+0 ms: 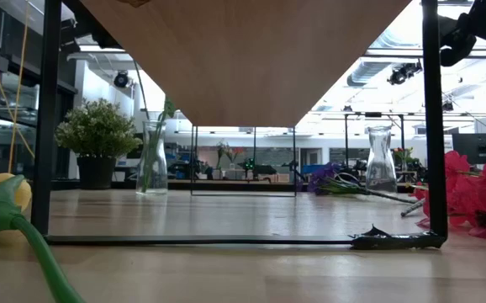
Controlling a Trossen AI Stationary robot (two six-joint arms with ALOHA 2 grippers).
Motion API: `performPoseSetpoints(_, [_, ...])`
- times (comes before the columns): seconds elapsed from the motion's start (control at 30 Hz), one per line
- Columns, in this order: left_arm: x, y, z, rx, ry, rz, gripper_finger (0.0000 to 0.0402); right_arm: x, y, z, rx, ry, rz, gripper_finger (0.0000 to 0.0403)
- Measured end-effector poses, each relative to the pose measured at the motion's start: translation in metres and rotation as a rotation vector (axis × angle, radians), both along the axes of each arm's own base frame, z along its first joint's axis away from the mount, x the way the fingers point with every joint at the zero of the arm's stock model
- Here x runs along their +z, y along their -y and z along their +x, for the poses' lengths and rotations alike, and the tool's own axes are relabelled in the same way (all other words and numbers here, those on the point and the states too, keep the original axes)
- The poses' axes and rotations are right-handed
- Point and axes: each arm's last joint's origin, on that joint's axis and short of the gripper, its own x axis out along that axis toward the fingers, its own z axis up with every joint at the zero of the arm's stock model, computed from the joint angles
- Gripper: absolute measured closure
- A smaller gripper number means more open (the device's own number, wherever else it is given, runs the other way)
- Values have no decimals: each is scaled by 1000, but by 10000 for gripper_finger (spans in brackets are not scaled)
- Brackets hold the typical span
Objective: Pick and place flowers into a vace then onto a shelf
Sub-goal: Put the dark red flower into the left transparent vase
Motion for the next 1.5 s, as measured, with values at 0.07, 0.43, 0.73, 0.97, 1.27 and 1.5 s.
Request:
performPoseSetpoints(0.07, [-1, 0, 2, 2, 7, 3, 383, 0, 0, 0, -1, 0, 1, 131])
performPoseSetpoints(0.43, [-12, -1, 15, 9, -21, -22, 383, -1, 0, 1, -2, -10, 6, 130])
performPoseSetpoints(0.73, [-22, 0, 24, 11, -79, -57, 383, -1, 0, 1, 5, -14, 3, 130])
performPoseSetpoints(0.97, [-26, 0, 28, 12, -86, -70, 383, -1, 0, 1, 7, -13, 4, 131])
performPoseSetpoints(1.27, [-28, 0, 28, 13, -86, -89, 383, -1, 0, 1, 8, -12, 5, 131])
performPoseSetpoints(1.5, [-29, -5, 30, 37, -58, -139, 383, -1, 0, 1, 9, -14, 6, 132])
